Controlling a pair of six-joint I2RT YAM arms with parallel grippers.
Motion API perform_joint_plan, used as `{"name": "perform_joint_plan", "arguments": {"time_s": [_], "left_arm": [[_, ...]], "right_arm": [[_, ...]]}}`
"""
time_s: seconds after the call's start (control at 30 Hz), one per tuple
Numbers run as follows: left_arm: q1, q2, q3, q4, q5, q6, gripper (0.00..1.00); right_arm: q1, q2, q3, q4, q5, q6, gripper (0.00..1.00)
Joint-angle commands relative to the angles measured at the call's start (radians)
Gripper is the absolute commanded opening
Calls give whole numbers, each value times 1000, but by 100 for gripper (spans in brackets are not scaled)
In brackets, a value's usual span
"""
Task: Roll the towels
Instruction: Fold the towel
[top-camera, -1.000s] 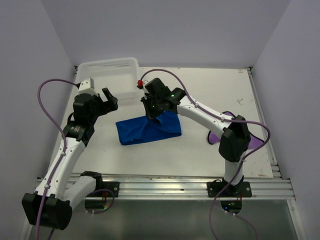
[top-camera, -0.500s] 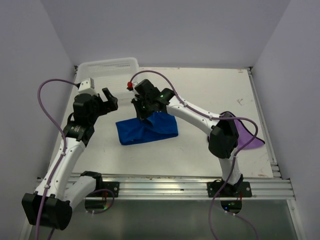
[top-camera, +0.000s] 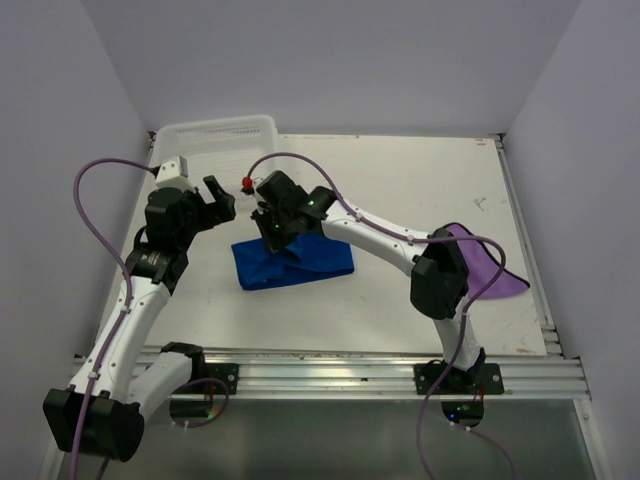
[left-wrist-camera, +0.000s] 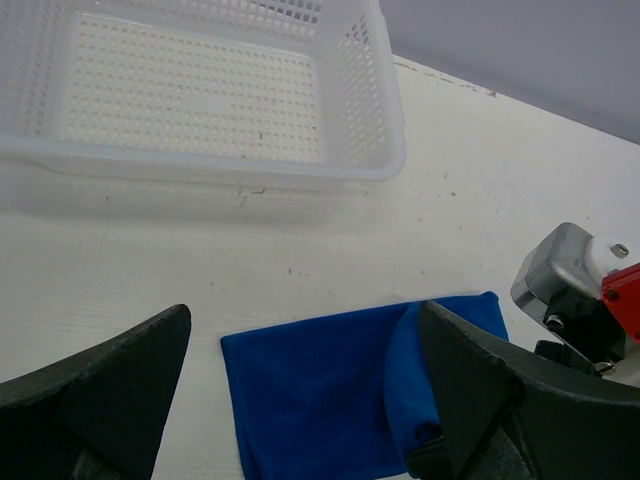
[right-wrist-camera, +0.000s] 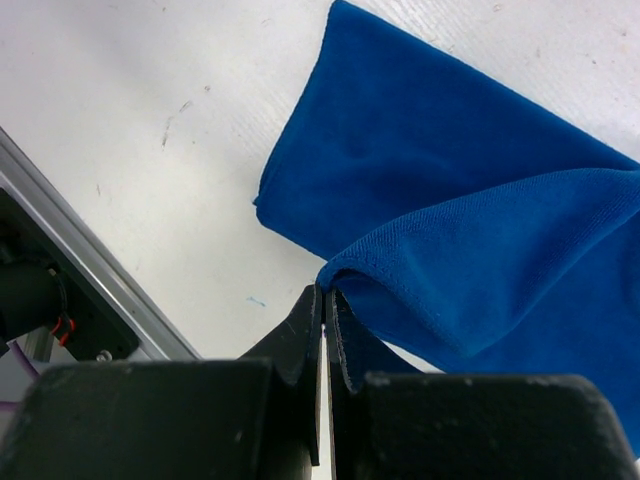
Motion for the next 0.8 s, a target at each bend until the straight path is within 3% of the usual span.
{"name": "perform_joint_plan", "arguments": {"time_s": [0.0, 0.77], "left_arm": [[-4, -20, -14, 40, 0, 23, 100], [-5, -35, -14, 37, -5, 20, 100]], "right_arm": [[14, 16, 19, 46, -40, 24, 0], [40, 175, 8, 205, -138, 147, 0]]}}
